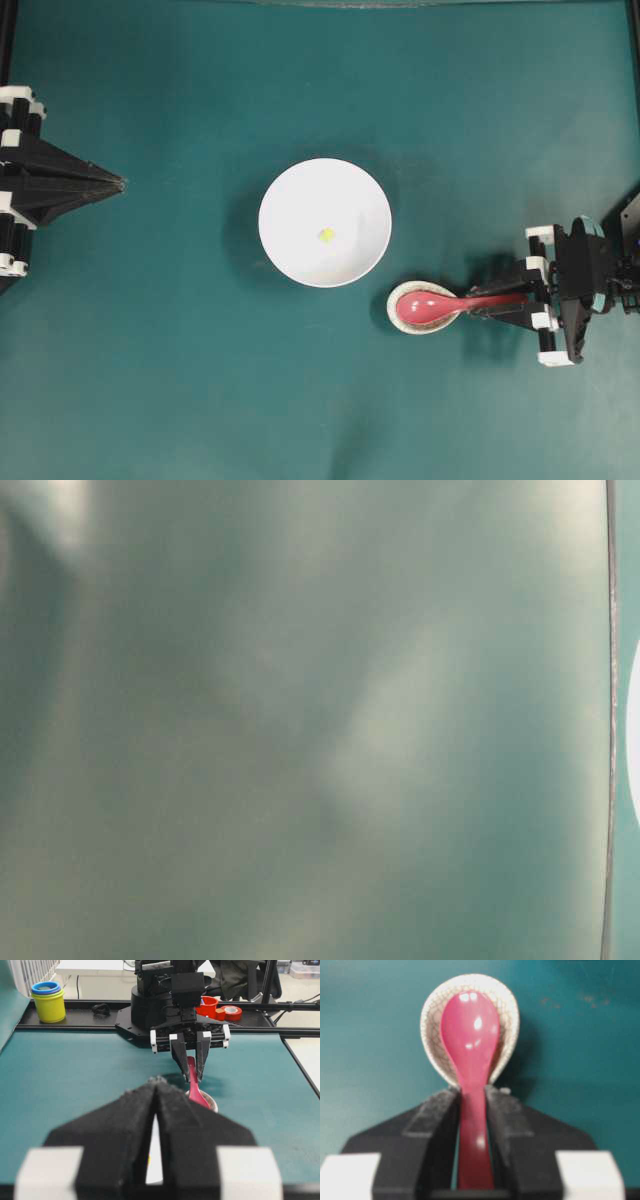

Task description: Scoop the yellow hexagonal prism block from the bowl with a spoon using the right arm.

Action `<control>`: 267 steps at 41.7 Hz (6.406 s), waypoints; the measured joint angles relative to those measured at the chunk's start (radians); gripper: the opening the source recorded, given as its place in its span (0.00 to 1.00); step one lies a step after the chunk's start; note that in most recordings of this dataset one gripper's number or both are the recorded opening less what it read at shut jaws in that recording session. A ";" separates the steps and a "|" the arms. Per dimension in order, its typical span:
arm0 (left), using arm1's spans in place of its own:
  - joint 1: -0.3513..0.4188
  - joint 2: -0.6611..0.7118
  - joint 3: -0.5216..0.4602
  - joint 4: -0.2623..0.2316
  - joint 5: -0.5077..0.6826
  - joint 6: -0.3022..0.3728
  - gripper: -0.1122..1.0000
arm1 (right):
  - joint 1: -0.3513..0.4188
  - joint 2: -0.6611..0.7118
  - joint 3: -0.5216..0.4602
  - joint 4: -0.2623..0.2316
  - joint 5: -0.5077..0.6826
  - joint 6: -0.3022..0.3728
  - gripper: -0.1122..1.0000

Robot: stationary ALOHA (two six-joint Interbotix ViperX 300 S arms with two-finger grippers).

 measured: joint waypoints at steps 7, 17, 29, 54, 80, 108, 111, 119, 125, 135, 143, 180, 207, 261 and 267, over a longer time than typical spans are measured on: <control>0.000 0.000 0.000 0.002 0.000 0.000 0.10 | 0.000 -0.006 -0.006 0.002 -0.009 -0.003 0.31; 0.000 0.000 0.000 0.002 0.000 0.000 0.10 | -0.017 -0.132 -0.012 0.000 0.031 -0.035 0.31; 0.000 0.000 0.000 0.000 0.000 0.000 0.10 | -0.135 -0.379 -0.052 0.002 0.288 -0.141 0.31; 0.000 0.000 0.000 0.002 -0.003 0.000 0.10 | -0.528 -0.535 -0.423 -0.031 1.149 -0.262 0.31; 0.000 0.000 0.000 0.002 -0.003 0.002 0.10 | -0.684 -0.307 -0.778 -0.172 1.686 -0.207 0.31; 0.000 -0.002 0.000 0.003 -0.006 0.012 0.10 | -0.686 -0.086 -0.994 -0.268 1.901 -0.094 0.31; 0.000 0.000 0.000 0.002 -0.003 0.012 0.10 | -0.686 -0.081 -0.994 -0.268 1.902 -0.094 0.31; 0.000 0.000 0.000 0.003 -0.006 0.012 0.10 | -0.676 -0.054 -0.994 -0.268 1.902 -0.094 0.31; 0.000 -0.002 0.000 0.003 -0.006 0.012 0.10 | -0.666 -0.037 -0.994 -0.268 1.891 -0.094 0.31; 0.000 -0.002 0.000 0.003 -0.008 0.011 0.10 | -0.666 -0.023 -0.994 -0.270 1.862 -0.095 0.31; 0.000 0.000 0.000 0.003 -0.009 0.006 0.10 | -0.664 0.002 -0.994 -0.268 1.855 -0.095 0.31; 0.000 -0.003 0.000 0.003 -0.015 0.002 0.10 | -0.646 0.067 -0.994 -0.268 1.646 -0.094 0.31; 0.000 -0.006 0.000 0.003 -0.015 0.000 0.10 | -0.646 0.075 -1.002 -0.268 1.525 -0.094 0.31; 0.000 -0.003 0.000 0.003 -0.009 0.000 0.10 | -0.652 -0.314 -0.839 -0.268 1.594 -0.074 0.31; 0.000 -0.003 0.000 0.003 -0.008 0.000 0.10 | -0.655 -0.390 -0.776 -0.268 1.594 -0.058 0.31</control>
